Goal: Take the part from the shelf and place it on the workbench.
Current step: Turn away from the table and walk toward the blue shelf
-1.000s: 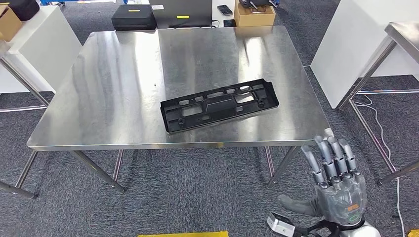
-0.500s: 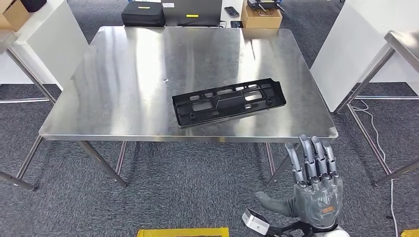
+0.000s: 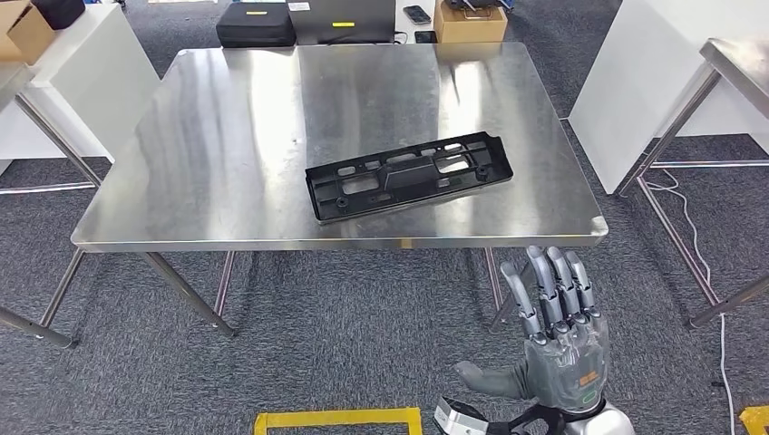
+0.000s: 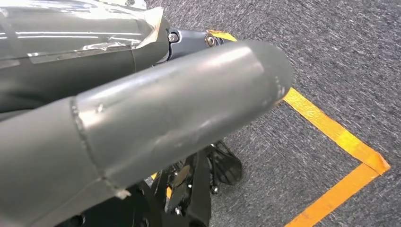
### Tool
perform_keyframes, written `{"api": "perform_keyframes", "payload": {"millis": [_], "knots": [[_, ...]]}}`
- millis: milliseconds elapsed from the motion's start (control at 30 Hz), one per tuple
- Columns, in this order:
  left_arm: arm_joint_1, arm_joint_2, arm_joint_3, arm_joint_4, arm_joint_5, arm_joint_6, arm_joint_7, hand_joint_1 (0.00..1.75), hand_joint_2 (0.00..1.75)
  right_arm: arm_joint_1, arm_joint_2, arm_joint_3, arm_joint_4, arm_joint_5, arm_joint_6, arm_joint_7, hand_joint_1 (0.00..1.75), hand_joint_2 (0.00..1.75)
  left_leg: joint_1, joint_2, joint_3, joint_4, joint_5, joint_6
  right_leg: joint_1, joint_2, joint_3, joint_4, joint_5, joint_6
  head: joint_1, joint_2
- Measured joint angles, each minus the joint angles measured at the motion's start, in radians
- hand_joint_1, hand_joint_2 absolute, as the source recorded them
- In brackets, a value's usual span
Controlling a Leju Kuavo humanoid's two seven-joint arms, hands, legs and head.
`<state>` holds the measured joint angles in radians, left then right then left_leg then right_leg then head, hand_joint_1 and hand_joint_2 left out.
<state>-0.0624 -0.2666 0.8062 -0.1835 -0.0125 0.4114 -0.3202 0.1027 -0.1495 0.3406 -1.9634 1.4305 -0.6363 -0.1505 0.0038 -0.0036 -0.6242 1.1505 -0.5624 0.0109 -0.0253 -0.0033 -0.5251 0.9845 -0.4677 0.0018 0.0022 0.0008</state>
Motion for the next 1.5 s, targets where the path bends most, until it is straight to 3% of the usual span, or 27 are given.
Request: {"api": "perform_keyframes", "payload": {"millis": [67, 100, 133, 200, 267, 333, 400, 467, 533, 567, 600, 633, 700, 733, 800, 867, 933, 1033, 1067, 1100, 1133, 1167, 1233, 1300, 1400, 1433, 1500], "knots": [[0.001, 0.0, 0.0, 0.0, -0.002, 0.0, 0.0, 0.0, 0.0, 0.009, -0.002, -0.019, 0.0, -0.039, 0.0, -0.044, 0.0, 0.0, 0.005, 0.0, -0.044, 0.113, -0.051, -0.008, 0.001, -0.002, -0.011, 0.001, 0.006, -0.003, -0.002, 0.0], [0.002, 0.0, 0.0, 0.0, -0.004, 0.0, 0.0, 0.0, 0.0, 0.017, -0.003, -0.034, 0.0, -0.058, 0.0, -0.068, 0.0, 0.0, 0.008, 0.001, -0.044, 0.126, -0.049, -0.01, 0.001, -0.003, -0.014, 0.001, 0.009, -0.001, -0.002, 0.0], [0.003, 0.0, 0.0, 0.0, -0.005, 0.0, 0.0, 0.0, 0.0, 0.026, -0.004, -0.05, 0.0, -0.075, 0.0, -0.09, 0.0, 0.0, 0.01, 0.001, -0.024, 0.099, -0.029, -0.01, 0.0, -0.003, -0.016, 0.001, 0.011, 0.001, -0.002, 0.0], [0.004, 0.0, 0.0, 0.0, -0.006, 0.0, -0.001, 0.0, 0.0, 0.039, -0.004, -0.08, 0.0, -0.097, 0.0, -0.121, 0.0, 0.0, 0.012, 0.001, 0.057, -0.036, 0.03, -0.008, 0.0, -0.002, -0.017, 0.001, 0.015, 0.007, -0.003, 0.0], [0.003, 0.0, 0.0, 0.0, -0.007, 0.0, -0.002, 0.0, 0.0, 0.045, -0.002, -0.101, -0.001, -0.111, 0.0, -0.145, 0.0, 0.0, 0.01, -0.001, 0.112, -0.137, 0.059, -0.002, 0.005, -0.002, -0.022, 0.003, 0.021, 0.016, -0.001, 0.0], [0.003, 0.0, 0.0, 0.0, -0.008, -0.002, -0.004, 0.0, 0.0, 0.054, 0.01, -0.127, -0.001, -0.135, 0.0, -0.204, 0.0, 0.0, 0.002, -0.002, 0.113, -0.153, 0.062, 0.009, 0.009, -0.001, -0.029, 0.003, 0.028, 0.029, 0.0, 0.0], [0.004, -0.002, -0.001, 0.0, -0.009, -0.004, -0.009, 0.0, 0.0, 0.068, 0.036, -0.163, 0.0, -0.161, 0.0, -0.283, 0.0, 0.0, 0.001, 0.0, 0.107, -0.16, 0.076, 0.028, 0.009, -0.001, -0.039, 0.011, 0.026, 0.039, 0.001, 0.0], [0.004, -0.004, -0.001, 0.0, -0.015, -0.007, -0.012, 0.0, 0.0, 0.085, 0.064, -0.201, 0.004, -0.181, 0.0, -0.341, 0.0, 0.0, 0.001, 0.002, 0.098, -0.169, 0.092, 0.048, 0.008, 0.0, -0.072, 0.08, -0.02, 0.035, 0.005, 0.0], [0.004, -0.006, -0.002, 0.0, -0.02, -0.008, -0.013, 0.0, 0.0, 0.103, 0.085, -0.233, 0.014, -0.206, 0.0, -0.386, 0.0, 0.0, -0.003, 0.005, 0.083, -0.169, 0.102, 0.057, 0.007, 0.0, -0.127, 0.212, -0.091, 0.027, 0.009, 0.0], [0.005, -0.007, -0.002, 0.0, -0.022, -0.009, -0.013, 0.0, 0.0, 0.11, 0.092, -0.247, 0.021, -0.218, 0.0, -0.405, 0.0, 0.0, -0.006, 0.005, 0.076, -0.168, 0.107, 0.058, 0.007, 0.001, -0.146, 0.267, -0.114, 0.028, 0.009, 0.0], [0.005, -0.007, -0.002, 0.0, -0.023, -0.008, -0.014, 0.0, 0.0, 0.115, 0.099, -0.261, 0.027, -0.229, 0.0, -0.421, 0.0, 0.0, -0.008, 0.006, 0.069, -0.168, 0.112, 0.059, 0.007, 0.001, -0.147, 0.289, -0.123, 0.032, 0.009, 0.0], [0.006, -0.007, -0.002, 0.0, -0.024, -0.008, -0.013, 0.0, 0.0, 0.119, 0.105, -0.273, 0.033, -0.235, 0.0, -0.432, 0.0, 0.0, -0.011, 0.006, 0.064, -0.167, 0.117, 0.058, 0.007, 0.001, -0.126, 0.267, -0.115, 0.038, 0.009, 0.0], [0.005, -0.008, -0.003, 0.0, -0.026, -0.005, -0.01, 0.0, 0.0, 0.12, 0.116, -0.291, 0.043, -0.25, 0.0, -0.454, 0.0, 0.0, -0.014, 0.005, 0.057, -0.166, 0.124, 0.055, 0.008, 0.0, -0.033, 0.126, -0.075, 0.046, 0.009, 0.0], [0.005, -0.008, -0.003, 0.0, -0.028, 0.0, -0.005, 0.0, 0.0, 0.119, 0.122, -0.298, 0.048, -0.261, 0.0, -0.471, 0.0, 0.0, -0.017, 0.005, 0.056, -0.165, 0.127, 0.052, 0.011, 0.001, 0.009, 0.055, -0.056, 0.045, 0.009, 0.0], [0.004, -0.01, -0.003, 0.0, -0.03, 0.01, 0.005, 0.0, 0.0, 0.114, 0.136, -0.313, 0.058, -0.288, 0.0, -0.505, 0.0, 0.0, -0.021, 0.006, 0.053, -0.162, 0.132, 0.044, 0.018, 0.001, 0.043, -0.016, -0.038, 0.034, 0.009, 0.0], [0.003, -0.011, -0.003, 0.0, -0.033, 0.018, 0.01, 0.0, 0.0, 0.111, 0.149, -0.324, 0.069, -0.309, 0.0, -0.525, 0.0, 0.0, -0.02, 0.006, 0.05, -0.161, 0.138, 0.034, 0.018, 0.001, 0.037, -0.02, -0.029, 0.02, 0.008, 0.0], [0.004, -0.012, -0.004, 0.0, -0.037, 0.024, 0.011, 0.0, 0.0, 0.108, 0.157, -0.33, 0.078, -0.324, 0.0, -0.531, 0.0, 0.0, -0.016, 0.003, 0.037, -0.136, 0.116, 0.021, 0.009, -0.001, 0.035, -0.024, -0.016, 0.006, 0.006, 0.0], [0.004, -0.013, -0.007, 0.0, -0.046, 0.037, 0.018, 0.0, 0.0, 0.105, 0.163, -0.335, 0.098, -0.348, 0.0, -0.533, 0.0, 0.0, -0.004, 0.001, -0.028, 0.029, -0.002, 0.0, 0.003, -0.006, 0.022, -0.025, 0.002, -0.009, -0.001, 0.0], [0.004, -0.013, -0.008, 0.0, -0.049, 0.043, 0.021, 0.0, 0.0, 0.104, 0.164, -0.335, 0.107, -0.354, 0.0, -0.533, 0.0, 0.0, 0.001, 0.001, -0.048, 0.088, -0.031, -0.006, 0.003, -0.007, 0.015, -0.023, 0.007, -0.008, -0.001, 0.0], [0.005, -0.013, -0.008, 0.0, -0.052, 0.049, 0.023, 0.0, 0.0, 0.103, 0.165, -0.335, 0.116, -0.358, 0.0, -0.533, 0.0, 0.0, 0.005, 0.001, -0.054, 0.12, -0.041, -0.011, 0.002, -0.007, 0.008, -0.021, 0.011, -0.006, -0.001, 0.0], [0.005, -0.013, -0.009, 0.0, -0.055, 0.055, 0.024, 0.0, 0.0, 0.101, 0.167, -0.335, 0.126, -0.36, 0.0, -0.533, 0.0, 0.0, 0.01, 0.001, -0.042, 0.115, -0.033, -0.016, 0.0, -0.007, 0.001, -0.017, 0.013, -0.003, -0.001, 0.0], [0.004, -0.013, -0.01, 0.0, -0.058, 0.062, 0.026, 0.0, 0.0, 0.099, 0.17, -0.335, 0.135, -0.361, 0.0, -0.533, 0.0, 0.0, 0.014, 0.001, -0.012, 0.073, -0.009, -0.019, -0.002, -0.007, -0.004, -0.012, 0.015, 0.0, -0.001, 0.0], [0.003, -0.013, -0.014, 0.0, -0.064, 0.075, 0.033, 0.0, 0.0, 0.092, 0.179, -0.334, 0.15, -0.362, 0.0, -0.533, 0.0, 0.0, 0.02, 0.001, 0.07, -0.062, 0.042, -0.022, -0.003, -0.007, -0.015, 0.001, 0.016, 0.005, -0.002, 0.0], [0.0, -0.015, -0.019, 0.0, -0.069, 0.085, 0.04, 0.0, 0.0, 0.083, 0.187, -0.333, 0.161, -0.362, 0.0, -0.533, 0.0, 0.0, 0.017, -0.002, 0.107, -0.137, 0.06, -0.014, 0.003, -0.007, -0.026, 0.009, 0.02, 0.018, -0.001, 0.0], [-0.001, -0.018, -0.026, 0.0, -0.072, 0.094, 0.042, 0.0, 0.0, 0.078, 0.196, -0.328, 0.171, -0.362, 0.0, -0.533, 0.0, 0.0, 0.007, -0.003, 0.097, -0.146, 0.073, 0.014, 0.004, -0.006, -0.037, 0.009, 0.03, 0.044, 0.002, 0.0], [-0.002, -0.019, -0.028, 0.0, -0.072, 0.097, 0.042, 0.0, 0.0, 0.077, 0.197, -0.327, 0.175, -0.364, 0.0, -0.533, 0.0, 0.0, 0.006, -0.001, 0.092, -0.149, 0.082, 0.027, 0.002, -0.006, -0.046, 0.02, 0.019, 0.046, 0.002, 0.0], [-0.003, -0.022, -0.03, 0.0, -0.073, 0.102, 0.043, 0.0, 0.0, 0.074, 0.199, -0.325, 0.183, -0.368, 0.0, -0.533, 0.0, 0.0, 0.006, 0.002, 0.078, -0.154, 0.099, 0.047, -0.002, -0.005, -0.081, 0.1, -0.04, 0.039, 0.006, 0.0]]}}
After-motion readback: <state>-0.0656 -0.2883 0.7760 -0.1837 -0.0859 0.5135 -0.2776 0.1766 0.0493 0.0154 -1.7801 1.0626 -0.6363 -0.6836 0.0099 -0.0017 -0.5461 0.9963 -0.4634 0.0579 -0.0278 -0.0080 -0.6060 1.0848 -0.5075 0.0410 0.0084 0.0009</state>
